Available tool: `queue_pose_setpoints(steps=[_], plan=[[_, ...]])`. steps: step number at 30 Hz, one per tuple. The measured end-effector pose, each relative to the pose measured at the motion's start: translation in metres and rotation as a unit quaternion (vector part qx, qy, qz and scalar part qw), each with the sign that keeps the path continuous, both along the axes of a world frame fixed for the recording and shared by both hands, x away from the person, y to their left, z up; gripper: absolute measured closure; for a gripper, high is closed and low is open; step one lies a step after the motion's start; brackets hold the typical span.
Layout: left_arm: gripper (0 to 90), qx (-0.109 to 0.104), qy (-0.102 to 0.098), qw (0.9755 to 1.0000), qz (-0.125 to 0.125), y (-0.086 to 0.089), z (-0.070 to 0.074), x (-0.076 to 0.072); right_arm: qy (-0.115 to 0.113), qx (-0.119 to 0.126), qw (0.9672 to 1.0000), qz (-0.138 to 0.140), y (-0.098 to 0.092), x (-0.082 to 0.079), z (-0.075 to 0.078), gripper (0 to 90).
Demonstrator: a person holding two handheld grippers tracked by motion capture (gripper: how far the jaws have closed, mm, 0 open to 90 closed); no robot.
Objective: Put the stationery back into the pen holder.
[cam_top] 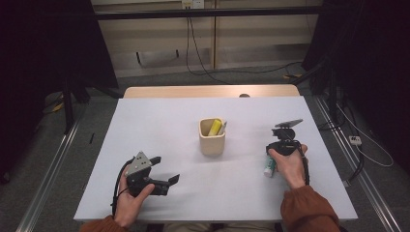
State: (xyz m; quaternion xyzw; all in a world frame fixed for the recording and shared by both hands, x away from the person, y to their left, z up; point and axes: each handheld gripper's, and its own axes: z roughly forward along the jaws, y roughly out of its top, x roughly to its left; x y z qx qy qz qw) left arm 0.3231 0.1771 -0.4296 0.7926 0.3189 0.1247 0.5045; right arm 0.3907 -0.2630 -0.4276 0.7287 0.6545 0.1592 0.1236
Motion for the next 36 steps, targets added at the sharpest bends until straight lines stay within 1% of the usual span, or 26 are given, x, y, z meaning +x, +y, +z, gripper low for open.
queue_pose_setpoints(steps=[5, 12, 13, 14, 15, 17, 19, 20, 21, 22, 24, 26, 29, 32, 34, 36], plan=[[4.9, 0.000, 0.000, 1.0000, 0.001, 0.000, 0.000, 0.000, -0.003, 0.013, 0.9998, 0.011, -0.002, 0.000, 0.001, 59.3], [4.9, 0.002, -0.001, 1.0000, 0.000, 0.000, 0.000, 0.000, -0.013, 0.021, 0.9994, 0.026, -0.002, -0.002, 0.005, 59.4], [4.9, 0.004, -0.003, 1.0000, -0.001, 0.000, 0.000, 0.001, -0.015, 0.022, 0.9993, 0.028, -0.002, -0.002, 0.005, 59.5], [4.9, 0.000, 0.001, 1.0000, 0.001, 0.000, 0.000, 0.000, -0.019, 0.025, 0.9991, 0.028, -0.002, -0.002, 0.006, 59.5], [4.9, 0.000, 0.000, 1.0000, 0.002, 0.000, 0.000, 0.000, -0.021, 0.027, 0.9989, 0.031, -0.003, -0.002, 0.007, 59.5], [4.9, 0.000, 0.000, 1.0000, 0.001, 0.000, 0.000, 0.000, -0.030, 0.035, 0.9985, 0.029, -0.004, -0.002, 0.009, 59.5], [4.9, 0.001, 0.000, 1.0000, 0.001, 0.000, 0.000, 0.000, -0.037, 0.037, 0.9981, 0.033, -0.004, -0.002, 0.011, 59.6], [4.9, 0.000, 0.000, 1.0000, 0.001, 0.000, 0.000, 0.000, -0.039, 0.039, 0.9978, 0.035, -0.004, -0.002, 0.012, 62.4], [4.9, 0.001, -0.001, 1.0000, 0.001, 0.000, 0.000, 0.000, -0.047, 0.060, 0.9964, 0.037, -0.005, -0.003, 0.014, 66.5], [4.9, 0.001, -0.001, 1.0000, 0.001, 0.000, 0.000, 0.000, -0.049, 0.053, 0.9967, 0.038, -0.005, -0.003, 0.015, 66.4], [4.9, 0.001, 0.000, 1.0000, 0.001, 0.000, 0.000, 0.000, -0.049, 0.048, 0.9969, 0.040, -0.005, -0.003, 0.016, 66.5], [4.9, 0.001, -0.001, 1.0000, 0.000, 0.000, 0.000, 0.000, -0.046, 0.050, 0.9966, 0.046, -0.004, -0.002, 0.015, 66.5], [4.9, 0.001, 0.000, 1.0000, 0.001, 0.000, 0.000, 0.001, -0.050, 0.052, 0.9961, 0.050, -0.003, -0.002, 0.017, 66.6], [4.9, 0.001, -0.001, 1.0000, 0.001, 0.000, 0.000, 0.000, -0.065, 0.056, 0.9949, 0.052, -0.004, -0.005, 0.022, 66.6], [4.9, 0.001, -0.001, 1.0000, 0.001, 0.000, 0.000, 0.000, -0.081, 0.058, 0.9935, 0.055, -0.004, -0.007, 0.028, 66.6], [4.9, 0.002, 0.000, 1.0000, 0.001, 0.000, 0.000, 0.000, -0.089, 0.059, 0.9925, 0.059, -0.003, -0.009, 0.031, 66.6]])
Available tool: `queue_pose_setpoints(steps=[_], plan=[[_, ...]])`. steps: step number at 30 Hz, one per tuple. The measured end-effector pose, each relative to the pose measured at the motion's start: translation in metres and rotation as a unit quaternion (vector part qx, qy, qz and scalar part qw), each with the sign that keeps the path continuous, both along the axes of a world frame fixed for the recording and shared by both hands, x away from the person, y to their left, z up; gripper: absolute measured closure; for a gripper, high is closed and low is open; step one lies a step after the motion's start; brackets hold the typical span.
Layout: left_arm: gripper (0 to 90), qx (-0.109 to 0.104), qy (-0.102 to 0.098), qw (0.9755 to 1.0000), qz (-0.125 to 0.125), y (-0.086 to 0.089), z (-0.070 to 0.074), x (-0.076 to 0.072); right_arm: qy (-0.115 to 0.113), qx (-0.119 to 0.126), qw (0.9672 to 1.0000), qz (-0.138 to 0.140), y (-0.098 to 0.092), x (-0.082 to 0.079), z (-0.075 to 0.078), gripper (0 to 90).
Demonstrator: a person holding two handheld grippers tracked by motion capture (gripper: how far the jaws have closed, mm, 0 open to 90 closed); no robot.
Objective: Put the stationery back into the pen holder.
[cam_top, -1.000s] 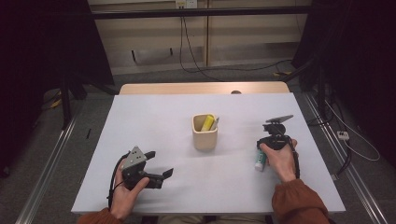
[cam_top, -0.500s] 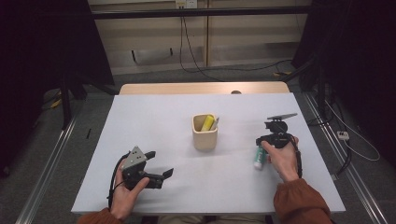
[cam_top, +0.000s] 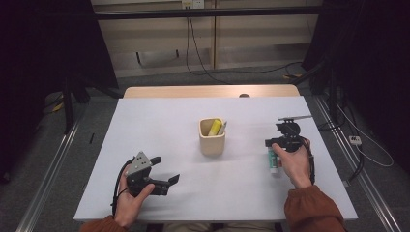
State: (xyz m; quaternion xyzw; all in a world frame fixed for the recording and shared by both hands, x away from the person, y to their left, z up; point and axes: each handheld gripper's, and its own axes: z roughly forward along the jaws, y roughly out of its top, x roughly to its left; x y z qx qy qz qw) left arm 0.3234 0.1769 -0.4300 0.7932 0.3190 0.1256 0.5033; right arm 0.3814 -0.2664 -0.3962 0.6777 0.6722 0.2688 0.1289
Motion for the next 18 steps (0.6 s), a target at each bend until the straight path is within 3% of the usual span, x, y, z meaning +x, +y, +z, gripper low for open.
queue_pose_setpoints(steps=[12, 18], plan=[[4.9, -0.001, 0.000, 1.0000, 0.000, 0.000, 0.000, 0.000, -0.054, 0.010, 0.9985, 0.007, 0.001, -0.008, 0.007, 66.7], [4.9, 0.000, -0.001, 1.0000, 0.001, 0.001, 0.000, 0.000, -0.096, 0.013, 0.9951, 0.019, 0.000, -0.012, 0.010, 66.7]])
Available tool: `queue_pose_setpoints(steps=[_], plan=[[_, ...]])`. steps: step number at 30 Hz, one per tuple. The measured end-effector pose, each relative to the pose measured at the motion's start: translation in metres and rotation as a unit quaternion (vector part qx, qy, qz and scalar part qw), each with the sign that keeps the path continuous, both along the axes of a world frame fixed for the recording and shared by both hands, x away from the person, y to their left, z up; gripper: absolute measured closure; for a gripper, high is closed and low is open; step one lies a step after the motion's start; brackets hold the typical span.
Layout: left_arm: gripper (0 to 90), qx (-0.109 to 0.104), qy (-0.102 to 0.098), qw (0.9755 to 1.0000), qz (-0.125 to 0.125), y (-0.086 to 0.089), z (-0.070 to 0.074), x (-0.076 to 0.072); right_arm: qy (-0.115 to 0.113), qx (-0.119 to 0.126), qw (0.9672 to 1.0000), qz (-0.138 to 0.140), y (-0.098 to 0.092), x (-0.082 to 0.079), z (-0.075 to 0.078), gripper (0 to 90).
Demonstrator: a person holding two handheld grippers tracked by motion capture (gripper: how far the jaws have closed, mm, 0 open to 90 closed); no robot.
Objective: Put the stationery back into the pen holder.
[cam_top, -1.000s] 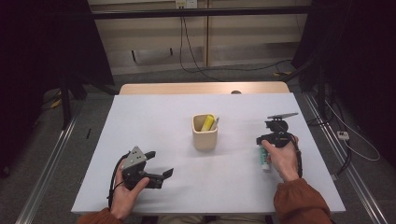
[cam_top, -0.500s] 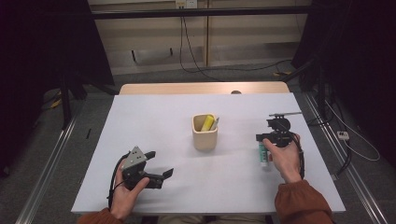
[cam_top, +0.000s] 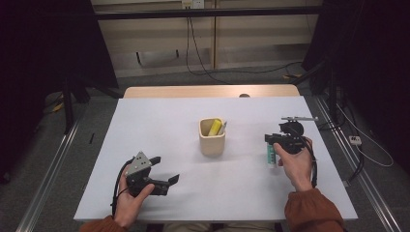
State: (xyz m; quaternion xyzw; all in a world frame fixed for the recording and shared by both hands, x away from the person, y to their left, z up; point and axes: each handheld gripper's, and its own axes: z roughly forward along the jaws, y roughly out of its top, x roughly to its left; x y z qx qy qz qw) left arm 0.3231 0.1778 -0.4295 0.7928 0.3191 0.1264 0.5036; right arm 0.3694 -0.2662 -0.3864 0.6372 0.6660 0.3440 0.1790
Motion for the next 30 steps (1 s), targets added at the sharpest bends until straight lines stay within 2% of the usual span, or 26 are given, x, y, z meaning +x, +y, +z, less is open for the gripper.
queue_pose_setpoints(steps=[5, 12, 15, 19, 22, 27, 30], plan=[[4.9, -0.002, 0.001, 1.0000, 0.002, 0.000, 0.000, -0.001, -0.040, -0.007, 0.9989, 0.023, 0.005, -0.003, 0.007, 66.7], [4.9, 0.001, -0.001, 1.0000, 0.003, 0.002, 0.000, -0.001, -0.096, -0.012, 0.9941, 0.049, 0.009, -0.008, 0.018, 66.6], [4.9, -0.001, 0.000, 1.0000, 0.004, 0.002, 0.000, -0.002, -0.123, -0.012, 0.9905, 0.061, 0.013, -0.011, 0.023, 66.6], [4.9, -0.001, 0.000, 1.0000, 0.005, 0.002, 0.000, -0.001, -0.144, -0.015, 0.9867, 0.074, 0.018, -0.013, 0.029, 66.6], [4.9, 0.001, -0.001, 1.0000, 0.005, 0.002, 0.000, -0.001, -0.164, -0.016, 0.9821, 0.092, 0.022, -0.014, 0.032, 66.6], [4.9, 0.002, -0.001, 1.0000, 0.005, 0.002, 0.000, -0.001, -0.186, -0.019, 0.9763, 0.109, 0.030, -0.015, 0.038, 66.6], [4.9, 0.002, -0.003, 1.0000, 0.004, 0.002, 0.000, -0.001, -0.197, -0.017, 0.9739, 0.112, 0.035, -0.015, 0.041, 66.6]])
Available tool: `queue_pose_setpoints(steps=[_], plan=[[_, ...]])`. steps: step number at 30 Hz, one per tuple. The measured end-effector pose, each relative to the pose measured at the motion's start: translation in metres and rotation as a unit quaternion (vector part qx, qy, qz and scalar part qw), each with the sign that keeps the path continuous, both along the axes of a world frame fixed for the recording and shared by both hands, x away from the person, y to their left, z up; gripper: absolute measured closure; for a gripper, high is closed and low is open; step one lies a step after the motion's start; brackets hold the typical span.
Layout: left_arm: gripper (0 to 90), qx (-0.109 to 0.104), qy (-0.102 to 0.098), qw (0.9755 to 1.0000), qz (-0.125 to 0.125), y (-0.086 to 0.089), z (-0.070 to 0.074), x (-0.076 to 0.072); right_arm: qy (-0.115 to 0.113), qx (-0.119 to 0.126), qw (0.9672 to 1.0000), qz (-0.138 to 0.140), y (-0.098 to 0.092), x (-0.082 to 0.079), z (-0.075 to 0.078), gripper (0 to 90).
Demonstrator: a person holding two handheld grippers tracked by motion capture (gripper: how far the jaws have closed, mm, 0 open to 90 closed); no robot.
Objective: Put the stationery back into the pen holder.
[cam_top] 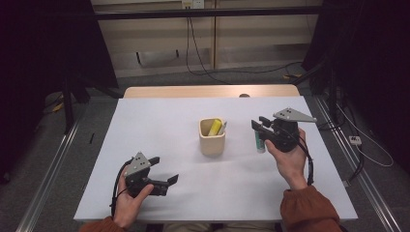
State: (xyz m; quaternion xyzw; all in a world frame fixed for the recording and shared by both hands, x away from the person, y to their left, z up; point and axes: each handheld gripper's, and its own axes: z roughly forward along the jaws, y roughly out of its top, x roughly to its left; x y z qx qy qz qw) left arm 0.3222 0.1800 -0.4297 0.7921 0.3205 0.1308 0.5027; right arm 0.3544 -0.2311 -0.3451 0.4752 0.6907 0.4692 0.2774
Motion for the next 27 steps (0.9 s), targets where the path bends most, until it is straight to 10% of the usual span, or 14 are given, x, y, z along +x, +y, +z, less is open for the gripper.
queue_pose_setpoints(steps=[27], plan=[[4.9, -0.002, 0.001, 1.0000, 0.001, 0.001, 0.001, 0.000, -0.047, 0.036, 0.9974, 0.041, 0.032, 0.007, 0.031, 66.6]])
